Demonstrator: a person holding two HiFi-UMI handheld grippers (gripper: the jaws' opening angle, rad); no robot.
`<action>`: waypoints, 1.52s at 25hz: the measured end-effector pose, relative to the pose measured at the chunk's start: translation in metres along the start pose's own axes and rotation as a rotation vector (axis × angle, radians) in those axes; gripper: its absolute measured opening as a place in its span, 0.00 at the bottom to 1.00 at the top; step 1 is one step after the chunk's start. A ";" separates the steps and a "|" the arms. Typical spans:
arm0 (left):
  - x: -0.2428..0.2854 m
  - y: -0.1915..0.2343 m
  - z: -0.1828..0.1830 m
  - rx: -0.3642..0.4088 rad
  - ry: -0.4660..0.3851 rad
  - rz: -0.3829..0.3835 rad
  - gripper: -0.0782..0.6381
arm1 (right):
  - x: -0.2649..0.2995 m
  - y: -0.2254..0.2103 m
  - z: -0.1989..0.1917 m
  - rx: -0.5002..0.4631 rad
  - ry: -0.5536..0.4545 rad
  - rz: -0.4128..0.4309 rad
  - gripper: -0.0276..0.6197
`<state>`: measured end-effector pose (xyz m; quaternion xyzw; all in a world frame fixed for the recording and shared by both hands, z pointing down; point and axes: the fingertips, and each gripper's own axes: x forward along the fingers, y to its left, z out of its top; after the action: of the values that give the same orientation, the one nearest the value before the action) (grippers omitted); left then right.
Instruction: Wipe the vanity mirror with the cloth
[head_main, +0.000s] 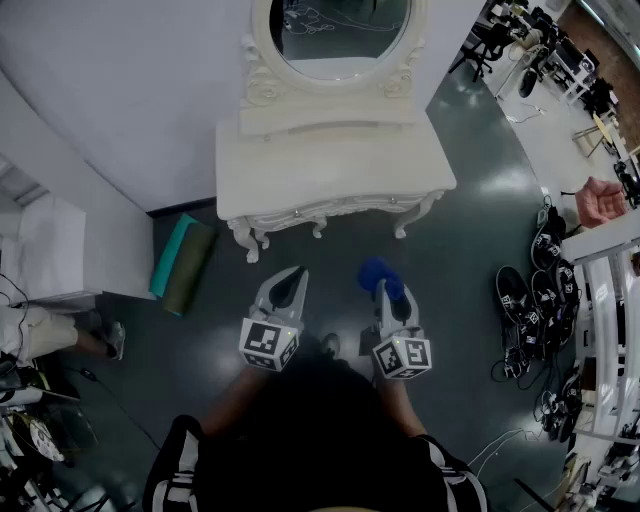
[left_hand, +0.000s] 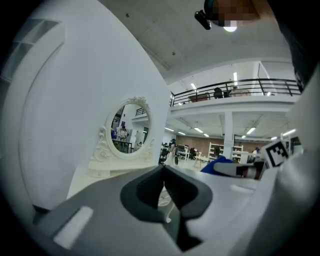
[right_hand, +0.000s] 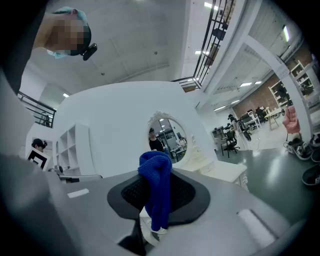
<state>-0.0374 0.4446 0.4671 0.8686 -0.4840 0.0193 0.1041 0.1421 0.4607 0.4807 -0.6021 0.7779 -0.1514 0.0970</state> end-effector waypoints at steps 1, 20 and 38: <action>0.000 0.002 0.000 0.001 -0.002 0.001 0.12 | 0.001 0.001 0.000 0.002 -0.001 -0.001 0.16; 0.000 -0.014 -0.006 -0.004 0.015 -0.013 0.12 | -0.023 -0.014 0.005 0.042 -0.022 -0.038 0.17; 0.052 -0.080 -0.020 -0.010 0.025 0.027 0.12 | -0.031 -0.112 0.013 0.072 -0.002 -0.033 0.17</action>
<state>0.0589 0.4456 0.4804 0.8611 -0.4945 0.0291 0.1143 0.2563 0.4630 0.5070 -0.6111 0.7618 -0.1803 0.1169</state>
